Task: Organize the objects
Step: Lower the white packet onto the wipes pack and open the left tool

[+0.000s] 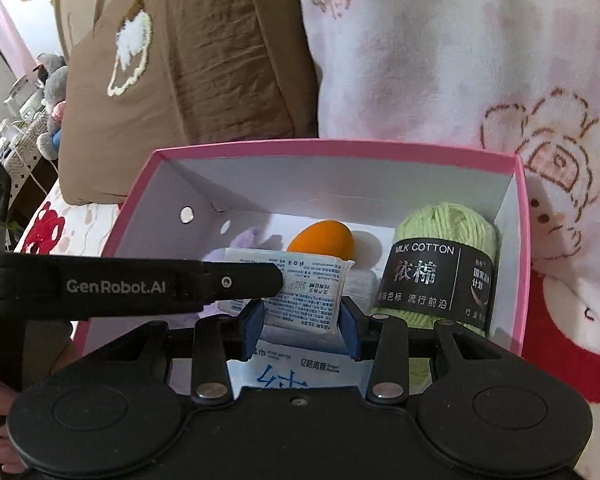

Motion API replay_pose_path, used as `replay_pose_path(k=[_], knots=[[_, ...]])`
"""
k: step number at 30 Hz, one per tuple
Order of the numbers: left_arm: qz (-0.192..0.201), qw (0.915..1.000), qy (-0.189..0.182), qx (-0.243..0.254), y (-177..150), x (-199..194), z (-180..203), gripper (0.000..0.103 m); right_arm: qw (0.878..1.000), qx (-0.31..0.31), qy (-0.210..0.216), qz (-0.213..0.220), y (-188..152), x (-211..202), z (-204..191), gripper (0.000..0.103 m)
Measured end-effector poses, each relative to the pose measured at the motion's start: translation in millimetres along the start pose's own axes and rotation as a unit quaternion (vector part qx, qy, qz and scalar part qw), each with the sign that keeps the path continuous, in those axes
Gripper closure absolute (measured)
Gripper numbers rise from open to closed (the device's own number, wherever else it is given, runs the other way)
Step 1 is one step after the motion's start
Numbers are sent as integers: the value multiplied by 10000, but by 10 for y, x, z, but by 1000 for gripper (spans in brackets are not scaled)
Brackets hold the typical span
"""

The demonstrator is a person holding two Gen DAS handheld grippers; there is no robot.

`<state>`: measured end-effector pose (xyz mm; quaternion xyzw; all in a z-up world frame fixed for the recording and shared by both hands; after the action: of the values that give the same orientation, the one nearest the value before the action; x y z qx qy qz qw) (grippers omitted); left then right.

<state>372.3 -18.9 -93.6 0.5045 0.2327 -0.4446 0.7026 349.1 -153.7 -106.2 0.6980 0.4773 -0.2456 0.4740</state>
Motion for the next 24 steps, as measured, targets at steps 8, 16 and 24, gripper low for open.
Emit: replay_pose_path(k=[8,16,24], knots=[[-64,9998,175,-57,-33,169,-35,63,9995,142,-261,-53,-37,203,18,58],[117,9992,259,279,-105,-162,-23,55,9986,-144,-392,312,-128,28,24,50],[125,9988,166,440,-274,-471,42,55,9967,-335,-296,680,-301,-321,-10,48]])
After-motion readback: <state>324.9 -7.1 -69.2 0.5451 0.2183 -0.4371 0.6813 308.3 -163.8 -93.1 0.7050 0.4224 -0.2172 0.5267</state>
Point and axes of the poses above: each gripper's, at about its wrist camera, not at the fingertips, and x roughly the way its jaws point, z to its right, y to its top, the point moved 4 cm from there along x, roughly the way its jaws point, and after that the axes turned 13 degrees about x, right-handed, at the moved point
